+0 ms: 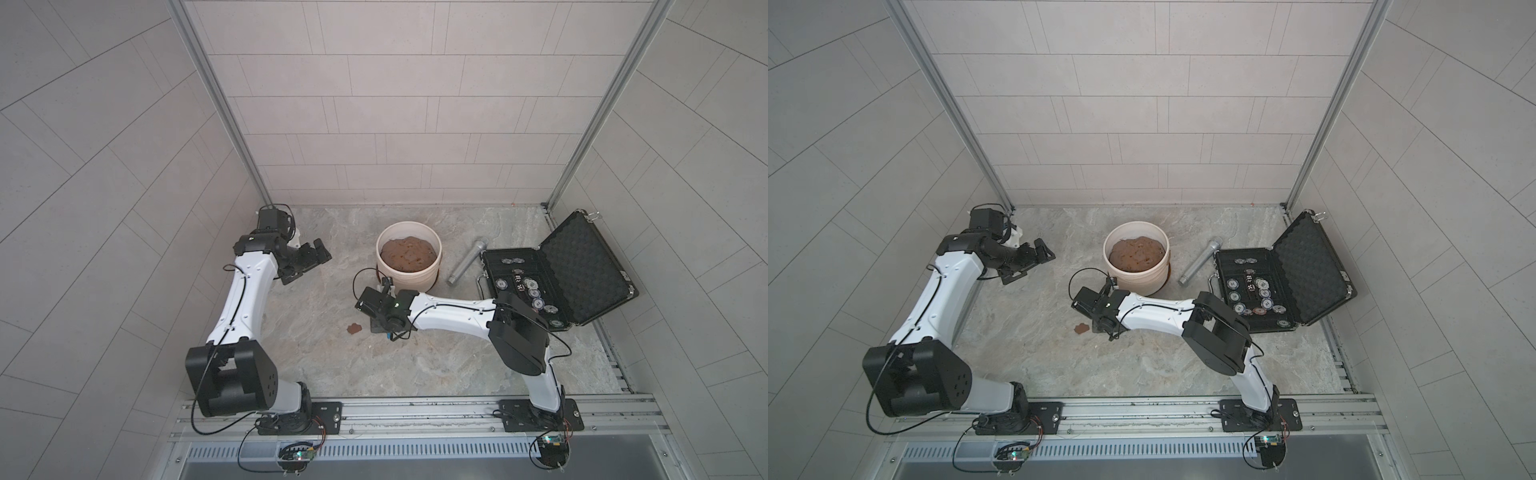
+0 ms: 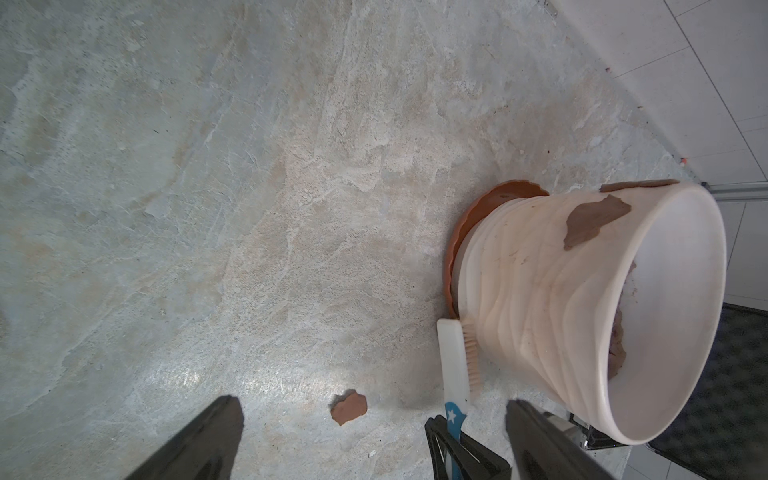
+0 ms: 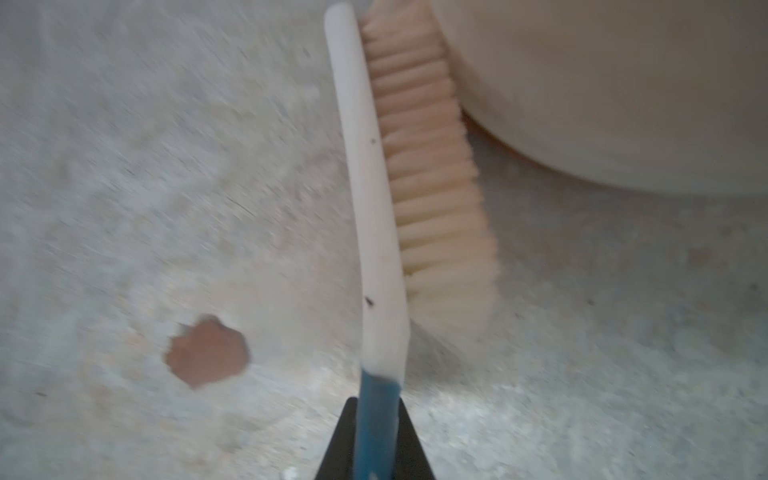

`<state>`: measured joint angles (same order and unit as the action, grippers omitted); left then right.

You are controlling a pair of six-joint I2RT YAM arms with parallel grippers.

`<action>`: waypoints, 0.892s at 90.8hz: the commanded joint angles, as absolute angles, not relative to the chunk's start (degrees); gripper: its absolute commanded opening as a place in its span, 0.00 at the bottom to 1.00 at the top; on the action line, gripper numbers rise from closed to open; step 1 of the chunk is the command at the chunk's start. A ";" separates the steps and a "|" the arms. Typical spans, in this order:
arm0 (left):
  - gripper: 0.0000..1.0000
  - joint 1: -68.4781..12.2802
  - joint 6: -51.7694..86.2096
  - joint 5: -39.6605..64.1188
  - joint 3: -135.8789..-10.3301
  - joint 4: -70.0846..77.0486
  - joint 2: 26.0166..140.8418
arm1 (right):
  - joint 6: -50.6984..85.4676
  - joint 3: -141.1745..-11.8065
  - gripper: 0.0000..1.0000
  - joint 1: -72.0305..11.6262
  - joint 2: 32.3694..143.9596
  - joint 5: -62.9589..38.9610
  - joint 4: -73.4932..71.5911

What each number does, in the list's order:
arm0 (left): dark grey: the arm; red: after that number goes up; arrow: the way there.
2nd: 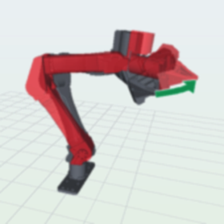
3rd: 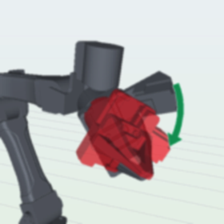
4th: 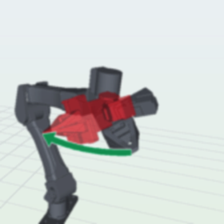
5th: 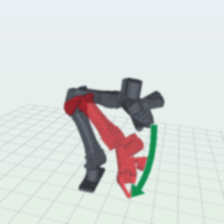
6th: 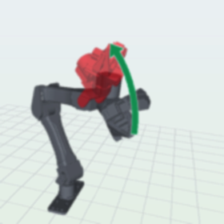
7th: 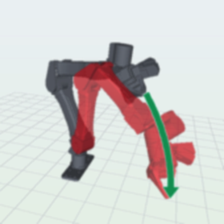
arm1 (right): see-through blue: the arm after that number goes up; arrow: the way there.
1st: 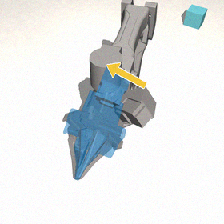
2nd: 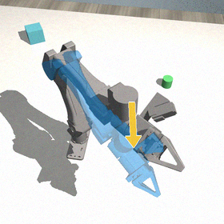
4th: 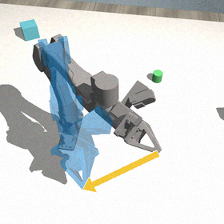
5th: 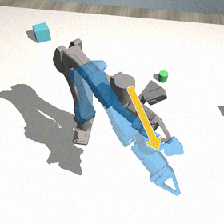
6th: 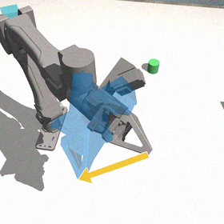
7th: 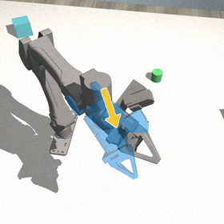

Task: Scrub the dried mud off the ceramic pot
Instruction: Brush off the soil from the pot.

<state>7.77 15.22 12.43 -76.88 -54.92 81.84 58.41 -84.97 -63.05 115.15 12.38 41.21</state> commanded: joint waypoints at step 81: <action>1.00 -16.02 16.33 6.77 -86.80 -58.67 90.00 | 31.93 -56.17 0.00 -32.53 52.53 -6.41 35.79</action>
<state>-11.27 14.59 15.29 -82.63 -54.98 86.19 32.23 -55.59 -36.07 57.08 -8.25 33.54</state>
